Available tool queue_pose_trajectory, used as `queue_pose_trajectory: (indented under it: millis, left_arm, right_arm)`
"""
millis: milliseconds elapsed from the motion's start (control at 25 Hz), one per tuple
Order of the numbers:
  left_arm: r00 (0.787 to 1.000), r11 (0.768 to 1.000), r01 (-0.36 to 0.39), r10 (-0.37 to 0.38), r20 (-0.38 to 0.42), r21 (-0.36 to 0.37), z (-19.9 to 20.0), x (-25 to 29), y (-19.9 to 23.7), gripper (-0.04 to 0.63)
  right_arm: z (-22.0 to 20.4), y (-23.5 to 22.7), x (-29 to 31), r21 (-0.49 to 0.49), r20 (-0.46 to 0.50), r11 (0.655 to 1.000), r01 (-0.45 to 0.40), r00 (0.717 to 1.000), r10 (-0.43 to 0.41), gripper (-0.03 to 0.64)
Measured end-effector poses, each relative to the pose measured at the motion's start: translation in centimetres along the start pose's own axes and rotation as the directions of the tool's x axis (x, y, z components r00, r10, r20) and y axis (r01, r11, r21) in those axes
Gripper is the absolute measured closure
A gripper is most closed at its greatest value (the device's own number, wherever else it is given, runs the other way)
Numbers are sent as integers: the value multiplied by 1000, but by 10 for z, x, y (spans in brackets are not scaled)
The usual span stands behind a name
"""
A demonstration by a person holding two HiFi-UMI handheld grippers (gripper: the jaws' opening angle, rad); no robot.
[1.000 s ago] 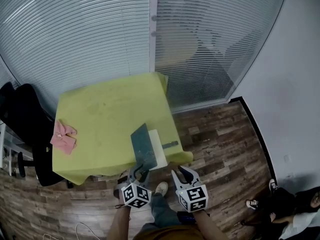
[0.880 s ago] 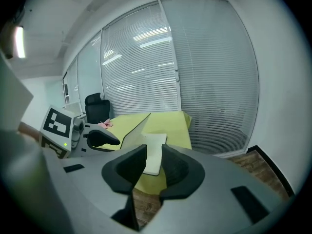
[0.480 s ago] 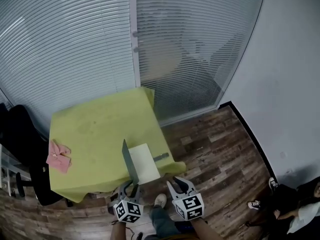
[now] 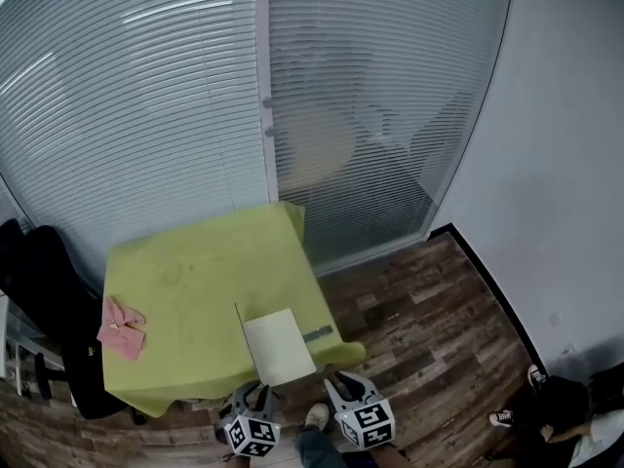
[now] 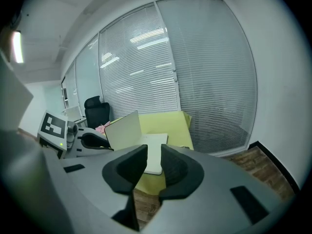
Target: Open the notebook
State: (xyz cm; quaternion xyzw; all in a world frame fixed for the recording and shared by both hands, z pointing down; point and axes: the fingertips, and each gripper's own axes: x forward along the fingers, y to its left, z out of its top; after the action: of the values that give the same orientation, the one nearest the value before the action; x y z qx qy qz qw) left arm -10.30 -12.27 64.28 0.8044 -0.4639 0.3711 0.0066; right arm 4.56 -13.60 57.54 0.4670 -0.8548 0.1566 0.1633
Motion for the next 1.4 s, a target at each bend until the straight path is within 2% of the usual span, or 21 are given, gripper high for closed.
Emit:
queue_pose_trajectory:
  millis: [160,360,480,600,880,1040,1280,1400]
  left_arm:
    - [1000,1000,-13,13,3,-27,0,-1,5,503]
    - [1000,996,-15,15,8,-89,-3,-1,8,506]
    - [1000,987,-1,3,12,-163,-6,-5,10,517]
    - [1000,979,-4,6,13,-204,-8,-7,12,520]
    - [999,945,-13,23,26,-328,-21,-13,23,520]
    - [999,909,-23,39,29,-416,-27,-16,26,520]
    - [997,827,-38,72,38,-561,-39,-15,34,522]
    - [995,806,-46,87,41,-591,-37,-17,33,526]
  right_arm:
    - [11,-2,-1,-29,41,999,30,999,-29,525]
    - [7,-1,3,-26,27,1000,18,999,-17,534]
    - [5,7,4,-29,17,1000,-4,1000,5,543]
    - [5,13,7,-34,17,999,-22,1000,23,548]
    - [3,23,13,-44,7,998,-46,999,46,549]
    - [1,21,12,-42,-1,998,-49,999,49,551]
    - [-4,16,14,-36,-16,998,-46,999,46,552]
    - [-6,16,15,-34,-22,998,-48,999,47,554]
